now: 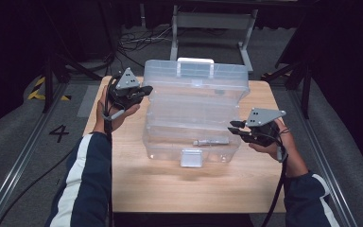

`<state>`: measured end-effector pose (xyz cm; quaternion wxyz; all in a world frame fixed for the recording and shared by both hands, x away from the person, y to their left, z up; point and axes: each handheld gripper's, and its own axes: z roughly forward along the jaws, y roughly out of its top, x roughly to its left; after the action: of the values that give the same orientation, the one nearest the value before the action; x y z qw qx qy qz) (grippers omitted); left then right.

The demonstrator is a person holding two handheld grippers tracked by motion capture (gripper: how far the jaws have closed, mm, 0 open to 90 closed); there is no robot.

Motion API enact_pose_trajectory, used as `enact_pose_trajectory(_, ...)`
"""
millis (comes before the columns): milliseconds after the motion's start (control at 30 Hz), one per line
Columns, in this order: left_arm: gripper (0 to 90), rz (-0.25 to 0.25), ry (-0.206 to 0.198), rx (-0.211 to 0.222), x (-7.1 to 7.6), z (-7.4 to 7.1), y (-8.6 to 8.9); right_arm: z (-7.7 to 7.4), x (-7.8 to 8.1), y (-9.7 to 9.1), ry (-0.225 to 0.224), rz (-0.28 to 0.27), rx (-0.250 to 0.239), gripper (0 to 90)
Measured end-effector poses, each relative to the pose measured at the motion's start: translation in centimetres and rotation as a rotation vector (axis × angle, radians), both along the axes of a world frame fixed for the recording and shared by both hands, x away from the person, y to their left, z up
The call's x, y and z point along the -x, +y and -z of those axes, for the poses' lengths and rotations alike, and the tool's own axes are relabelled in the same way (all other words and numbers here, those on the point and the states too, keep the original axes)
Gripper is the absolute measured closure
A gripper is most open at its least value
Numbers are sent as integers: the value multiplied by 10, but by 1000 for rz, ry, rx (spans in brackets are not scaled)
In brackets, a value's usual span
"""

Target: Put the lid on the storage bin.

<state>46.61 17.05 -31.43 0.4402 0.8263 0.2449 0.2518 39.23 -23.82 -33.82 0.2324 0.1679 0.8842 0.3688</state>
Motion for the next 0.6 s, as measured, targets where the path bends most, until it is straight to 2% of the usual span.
enact_pose_trajectory(600, 888, 22, -6, -20, 11, 6, 2, 2, 8, -6, -3, -6, 8, 761)
